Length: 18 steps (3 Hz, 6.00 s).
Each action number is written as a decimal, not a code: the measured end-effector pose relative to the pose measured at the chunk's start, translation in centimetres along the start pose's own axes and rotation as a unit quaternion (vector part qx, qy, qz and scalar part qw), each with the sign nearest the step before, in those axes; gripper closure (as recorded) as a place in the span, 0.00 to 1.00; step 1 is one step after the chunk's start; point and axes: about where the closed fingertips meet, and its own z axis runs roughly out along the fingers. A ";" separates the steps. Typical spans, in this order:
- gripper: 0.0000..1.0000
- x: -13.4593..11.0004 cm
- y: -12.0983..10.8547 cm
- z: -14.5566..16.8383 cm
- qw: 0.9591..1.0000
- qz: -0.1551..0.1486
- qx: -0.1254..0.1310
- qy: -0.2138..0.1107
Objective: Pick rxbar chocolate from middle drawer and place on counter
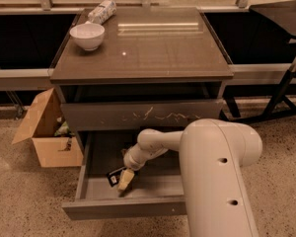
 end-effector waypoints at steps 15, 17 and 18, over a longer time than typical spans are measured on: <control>1.00 -22.6 13.7 -36.4 0.922 -0.251 0.231 -0.184; 1.00 -23.6 12.7 -43.3 0.908 -0.254 0.262 -0.204; 1.00 -23.2 10.6 -45.7 0.904 -0.242 0.276 -0.218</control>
Offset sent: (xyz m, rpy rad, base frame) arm -0.0061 -0.0021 -0.0262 -0.1220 -0.0131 -0.0079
